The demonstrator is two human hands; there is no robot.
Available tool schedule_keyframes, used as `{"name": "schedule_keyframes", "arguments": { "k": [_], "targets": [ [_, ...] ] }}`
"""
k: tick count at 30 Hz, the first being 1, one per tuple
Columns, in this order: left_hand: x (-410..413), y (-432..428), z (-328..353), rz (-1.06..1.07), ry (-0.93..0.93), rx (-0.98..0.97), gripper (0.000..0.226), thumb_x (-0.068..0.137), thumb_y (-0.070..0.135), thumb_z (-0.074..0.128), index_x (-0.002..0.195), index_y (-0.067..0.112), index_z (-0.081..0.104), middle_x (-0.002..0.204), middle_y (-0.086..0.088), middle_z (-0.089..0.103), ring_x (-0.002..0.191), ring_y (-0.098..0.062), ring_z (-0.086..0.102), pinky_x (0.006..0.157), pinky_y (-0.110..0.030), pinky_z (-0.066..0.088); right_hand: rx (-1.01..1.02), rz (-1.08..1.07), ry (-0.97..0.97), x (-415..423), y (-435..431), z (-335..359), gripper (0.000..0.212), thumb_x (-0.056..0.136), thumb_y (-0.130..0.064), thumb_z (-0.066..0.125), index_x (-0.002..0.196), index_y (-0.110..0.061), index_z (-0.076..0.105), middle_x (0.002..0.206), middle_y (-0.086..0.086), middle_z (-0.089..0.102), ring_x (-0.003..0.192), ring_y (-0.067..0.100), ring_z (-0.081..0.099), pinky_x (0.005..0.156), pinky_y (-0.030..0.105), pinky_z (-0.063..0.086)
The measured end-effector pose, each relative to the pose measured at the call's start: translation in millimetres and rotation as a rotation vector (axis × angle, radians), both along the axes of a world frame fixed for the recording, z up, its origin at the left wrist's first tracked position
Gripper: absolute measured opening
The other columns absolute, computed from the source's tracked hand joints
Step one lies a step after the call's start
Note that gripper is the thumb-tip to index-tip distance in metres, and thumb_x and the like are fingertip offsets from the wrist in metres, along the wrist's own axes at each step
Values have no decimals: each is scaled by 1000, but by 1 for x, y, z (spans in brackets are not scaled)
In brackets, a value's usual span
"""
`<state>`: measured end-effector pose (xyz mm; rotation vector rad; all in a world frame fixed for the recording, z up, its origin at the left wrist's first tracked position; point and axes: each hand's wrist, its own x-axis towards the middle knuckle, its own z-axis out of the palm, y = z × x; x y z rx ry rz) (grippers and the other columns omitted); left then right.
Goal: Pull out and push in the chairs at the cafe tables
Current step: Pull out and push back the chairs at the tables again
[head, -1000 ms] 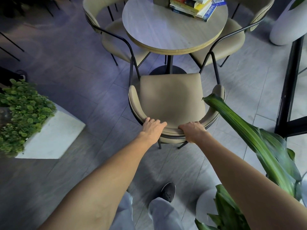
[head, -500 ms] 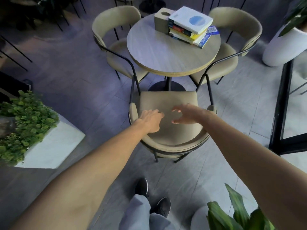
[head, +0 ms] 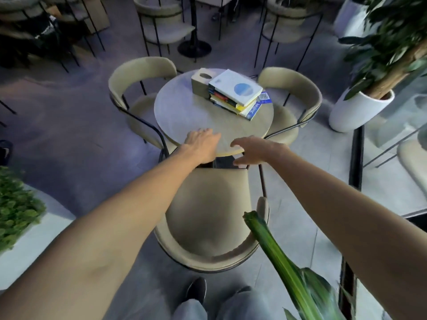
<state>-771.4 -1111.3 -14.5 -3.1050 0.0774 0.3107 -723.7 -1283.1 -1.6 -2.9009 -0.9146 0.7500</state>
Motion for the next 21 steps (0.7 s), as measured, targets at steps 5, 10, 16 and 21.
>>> {"name": "schedule_keyframes", "arguments": {
  "k": [5,10,16,21],
  "targets": [
    [57,-51,6,-1,-10,12,48,91,15,51,138,20,45,130,-12,51,119,-32,51,87,-41,40,20,-28,-27,62,-47,4,67,88,-41,71,147,-25,44,149,4,48,136,24,44,111,38,39],
    [124,-121,-1,23,-42,11,43,93,19,52,135,20,45,129,-11,51,119,-33,51,89,-43,42,62,-24,-4,134,-119,-13,66,86,-37,72,146,-24,46,146,5,50,130,24,51,102,32,44],
    [207,-217,-4,127,-16,33,37,91,20,52,128,18,50,128,-12,53,118,-34,53,90,-43,44,64,104,7,222,-209,-13,64,91,-34,68,149,-22,42,144,5,52,128,26,53,90,33,48],
    [265,-278,-8,142,-14,7,32,88,20,55,120,18,53,122,-11,56,113,-33,57,84,-44,45,21,116,0,287,-266,-11,66,92,-33,67,150,-18,40,148,9,49,134,27,48,108,34,41]
  ]
}}
